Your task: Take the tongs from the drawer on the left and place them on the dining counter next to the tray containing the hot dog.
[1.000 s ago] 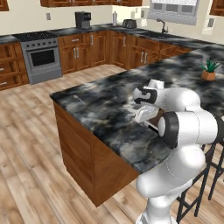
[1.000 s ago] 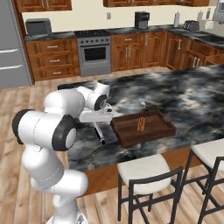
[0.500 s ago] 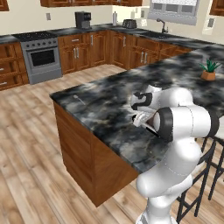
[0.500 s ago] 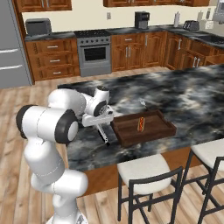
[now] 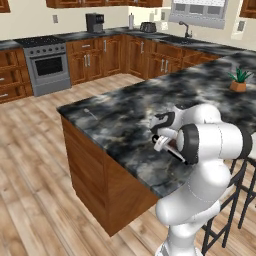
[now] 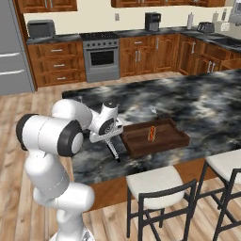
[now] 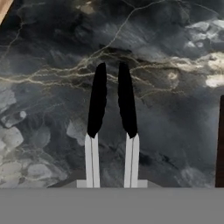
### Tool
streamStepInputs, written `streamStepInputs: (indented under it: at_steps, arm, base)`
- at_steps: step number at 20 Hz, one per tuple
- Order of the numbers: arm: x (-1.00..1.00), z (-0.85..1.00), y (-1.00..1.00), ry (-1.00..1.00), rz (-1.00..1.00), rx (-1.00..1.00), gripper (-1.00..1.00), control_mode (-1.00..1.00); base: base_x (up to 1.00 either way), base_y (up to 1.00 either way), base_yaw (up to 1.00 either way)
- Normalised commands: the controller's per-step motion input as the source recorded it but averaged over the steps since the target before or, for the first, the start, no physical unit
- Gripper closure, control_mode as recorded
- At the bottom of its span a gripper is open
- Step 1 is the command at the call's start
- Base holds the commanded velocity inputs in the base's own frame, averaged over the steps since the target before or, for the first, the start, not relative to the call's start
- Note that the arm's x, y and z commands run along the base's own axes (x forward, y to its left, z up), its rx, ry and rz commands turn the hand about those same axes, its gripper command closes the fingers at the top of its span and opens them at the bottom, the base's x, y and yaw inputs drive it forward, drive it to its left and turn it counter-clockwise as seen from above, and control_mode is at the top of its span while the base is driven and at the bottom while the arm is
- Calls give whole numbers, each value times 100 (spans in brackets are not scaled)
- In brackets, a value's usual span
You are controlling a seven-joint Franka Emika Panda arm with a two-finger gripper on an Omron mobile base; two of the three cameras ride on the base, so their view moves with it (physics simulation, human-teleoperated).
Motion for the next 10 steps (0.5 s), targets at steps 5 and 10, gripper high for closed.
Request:
streamStepInputs:
  at_steps: [5,10]
  arm:
    - [1,-12,0,-6,0,0,100,-100]
    - [31,0,0,-2,0,0,100,-100]
  base:
    - [0,0,0]
    - [0,0,0]
